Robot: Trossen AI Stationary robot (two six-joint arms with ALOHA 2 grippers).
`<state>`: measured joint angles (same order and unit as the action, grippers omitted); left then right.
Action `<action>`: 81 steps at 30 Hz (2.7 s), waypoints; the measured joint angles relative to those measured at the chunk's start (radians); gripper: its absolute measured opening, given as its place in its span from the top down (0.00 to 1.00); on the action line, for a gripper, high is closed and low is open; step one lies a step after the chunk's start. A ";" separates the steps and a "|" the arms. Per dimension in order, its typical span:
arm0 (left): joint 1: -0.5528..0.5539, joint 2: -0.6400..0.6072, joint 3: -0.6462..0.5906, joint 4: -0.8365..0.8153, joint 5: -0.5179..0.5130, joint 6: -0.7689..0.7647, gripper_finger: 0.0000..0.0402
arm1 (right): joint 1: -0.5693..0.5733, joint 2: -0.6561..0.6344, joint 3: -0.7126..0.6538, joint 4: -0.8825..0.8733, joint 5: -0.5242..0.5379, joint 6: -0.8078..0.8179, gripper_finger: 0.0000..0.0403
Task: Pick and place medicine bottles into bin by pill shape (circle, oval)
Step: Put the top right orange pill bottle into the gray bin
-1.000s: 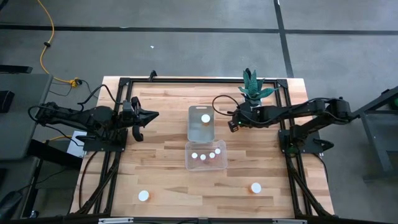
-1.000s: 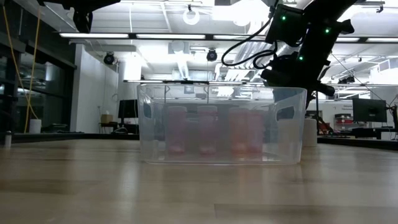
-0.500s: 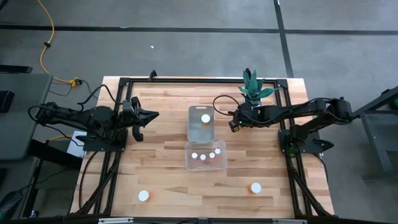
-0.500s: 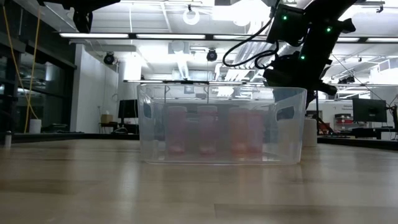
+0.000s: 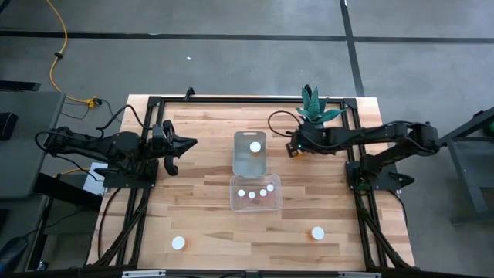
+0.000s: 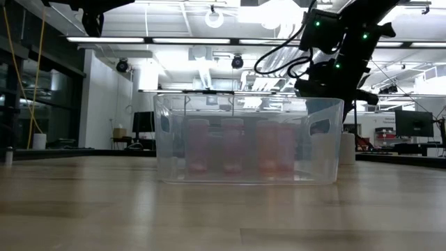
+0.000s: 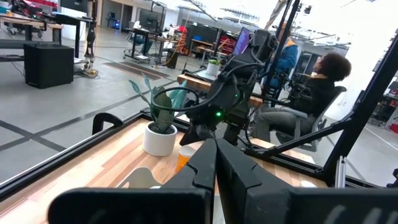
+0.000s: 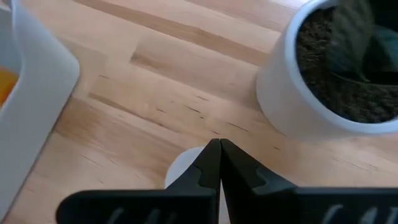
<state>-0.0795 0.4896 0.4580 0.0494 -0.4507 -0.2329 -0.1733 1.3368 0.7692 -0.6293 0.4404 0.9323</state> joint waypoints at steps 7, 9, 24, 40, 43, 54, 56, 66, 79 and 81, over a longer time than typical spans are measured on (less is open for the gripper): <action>0.000 0.000 0.000 0.000 -0.001 0.000 1.00 | -0.006 0.017 0.000 0.010 -0.023 -0.017 1.00; 0.000 0.000 0.000 0.000 -0.001 0.000 1.00 | -0.006 0.023 0.000 0.006 -0.027 -0.017 1.00; 0.000 0.000 0.000 0.000 -0.002 0.000 1.00 | 0.004 0.081 0.000 0.018 -0.033 -0.016 1.00; 0.000 0.000 0.000 -0.001 -0.002 0.000 1.00 | 0.240 -0.160 0.001 -0.093 -0.293 0.140 0.98; 0.000 0.000 0.000 -0.001 -0.002 0.000 1.00 | 0.309 -0.181 0.001 -0.092 -0.415 0.131 0.91; 0.000 0.000 0.000 -0.001 0.006 0.000 1.00 | 0.416 -0.198 0.079 -0.125 -0.539 -0.082 0.44; 0.000 0.000 0.000 -0.001 0.006 0.000 1.00 | 0.417 -0.198 0.077 -0.209 -0.538 0.064 0.38; 0.000 0.000 0.000 -0.001 0.005 0.000 1.00 | 0.565 -0.197 -0.026 -0.192 -0.411 0.966 0.31; 0.000 0.000 0.000 -0.001 0.004 0.009 1.00 | 0.615 -0.046 -0.065 -0.043 -0.240 1.259 0.31; 0.000 0.000 0.000 -0.001 0.006 0.008 1.00 | 0.615 -0.010 -0.065 -0.036 -0.260 1.262 0.31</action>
<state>-0.0792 0.4898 0.4580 0.0486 -0.4447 -0.2245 0.4416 1.3269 0.7044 -0.6654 0.1806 2.1946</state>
